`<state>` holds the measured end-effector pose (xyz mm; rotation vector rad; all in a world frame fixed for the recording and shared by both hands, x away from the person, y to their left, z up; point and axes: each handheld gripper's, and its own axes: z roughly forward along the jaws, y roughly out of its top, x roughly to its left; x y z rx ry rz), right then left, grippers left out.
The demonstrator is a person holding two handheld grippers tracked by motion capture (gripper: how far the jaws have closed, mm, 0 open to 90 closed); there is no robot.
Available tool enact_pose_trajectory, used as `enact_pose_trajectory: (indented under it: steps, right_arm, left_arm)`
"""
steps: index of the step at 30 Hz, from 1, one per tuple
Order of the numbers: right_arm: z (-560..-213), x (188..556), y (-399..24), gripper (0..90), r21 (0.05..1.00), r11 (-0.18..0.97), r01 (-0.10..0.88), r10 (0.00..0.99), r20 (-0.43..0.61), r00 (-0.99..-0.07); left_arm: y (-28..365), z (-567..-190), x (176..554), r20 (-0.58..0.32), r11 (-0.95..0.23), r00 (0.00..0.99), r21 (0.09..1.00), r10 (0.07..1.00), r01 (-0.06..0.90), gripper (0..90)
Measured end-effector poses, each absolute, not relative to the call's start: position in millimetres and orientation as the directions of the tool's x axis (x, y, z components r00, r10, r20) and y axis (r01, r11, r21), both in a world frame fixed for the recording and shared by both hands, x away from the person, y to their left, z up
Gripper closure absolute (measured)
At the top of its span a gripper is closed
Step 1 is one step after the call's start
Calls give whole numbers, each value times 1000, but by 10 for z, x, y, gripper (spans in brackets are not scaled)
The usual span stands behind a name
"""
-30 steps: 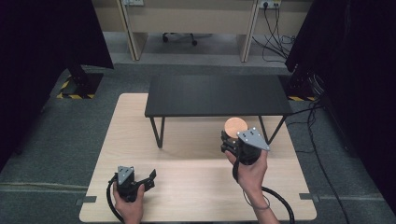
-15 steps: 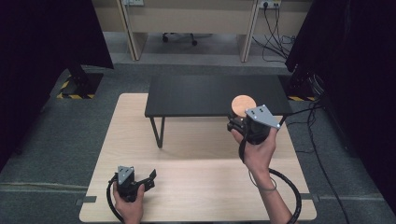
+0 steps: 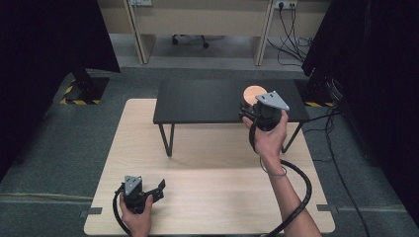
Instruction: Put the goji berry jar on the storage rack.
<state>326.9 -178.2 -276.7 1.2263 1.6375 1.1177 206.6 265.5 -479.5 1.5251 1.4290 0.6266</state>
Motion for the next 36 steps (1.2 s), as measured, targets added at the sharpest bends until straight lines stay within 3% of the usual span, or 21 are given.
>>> enact_pose_trajectory:
  steps: [16, 36]
  right_arm:
    - [-2872, 3578, -1847, 260, 944, 74, 321, 975, -1, -223]
    - [-2943, 3603, -1857, 257, 953, 74, 294, 974, -6, -228]
  left_arm:
    - [2656, -4794, 2069, -218, 97, 198, 869, 956, 485, 34]
    - [2658, -4791, 2072, -217, 95, 200, 868, 955, 487, 34]
